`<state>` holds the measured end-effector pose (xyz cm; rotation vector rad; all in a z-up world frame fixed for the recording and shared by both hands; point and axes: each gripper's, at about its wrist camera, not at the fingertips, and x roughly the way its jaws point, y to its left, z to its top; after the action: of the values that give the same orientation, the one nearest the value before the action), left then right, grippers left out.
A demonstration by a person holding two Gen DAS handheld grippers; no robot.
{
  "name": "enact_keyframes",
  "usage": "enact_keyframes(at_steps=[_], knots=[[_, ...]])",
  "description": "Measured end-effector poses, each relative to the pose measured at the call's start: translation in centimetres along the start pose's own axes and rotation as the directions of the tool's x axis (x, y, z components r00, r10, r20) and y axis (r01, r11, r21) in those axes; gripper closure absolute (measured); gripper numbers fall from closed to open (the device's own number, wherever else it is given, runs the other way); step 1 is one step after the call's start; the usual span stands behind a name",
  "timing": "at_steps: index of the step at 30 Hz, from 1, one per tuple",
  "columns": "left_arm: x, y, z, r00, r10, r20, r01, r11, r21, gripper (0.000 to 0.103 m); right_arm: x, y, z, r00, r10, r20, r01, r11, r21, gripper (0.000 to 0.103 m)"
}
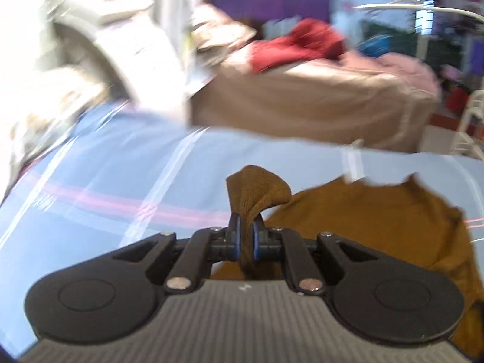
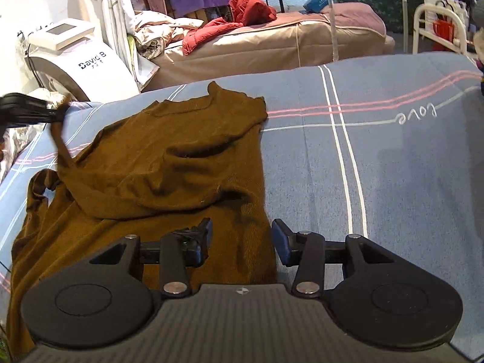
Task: Fold small clothes
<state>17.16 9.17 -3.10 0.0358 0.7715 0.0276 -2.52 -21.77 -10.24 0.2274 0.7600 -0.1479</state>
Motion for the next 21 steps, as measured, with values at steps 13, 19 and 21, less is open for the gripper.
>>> enact_keyframes(at_steps=[13, 19, 21], knots=[[-0.3, 4.5, -5.3, 0.993, 0.01, -0.117, -0.015, 0.999, -0.038, 0.024, 2.9, 5.6, -0.2, 0.992, -0.1, 0.077, 0.126, 0.8, -0.586, 0.036], [-0.2, 1.9, -5.6, 0.989, -0.041, -0.145, 0.047, 0.998, 0.039, 0.024, 5.7, 7.6, -0.9, 0.989, -0.129, 0.075, 0.139, 0.618, -0.774, 0.055], [-0.3, 1.7, -5.7, 0.988, -0.051, -0.148, 0.057, 0.998, 0.037, 0.024, 5.5, 7.4, -0.7, 0.982, -0.156, 0.106, 0.18, 0.611, -0.77, 0.103]])
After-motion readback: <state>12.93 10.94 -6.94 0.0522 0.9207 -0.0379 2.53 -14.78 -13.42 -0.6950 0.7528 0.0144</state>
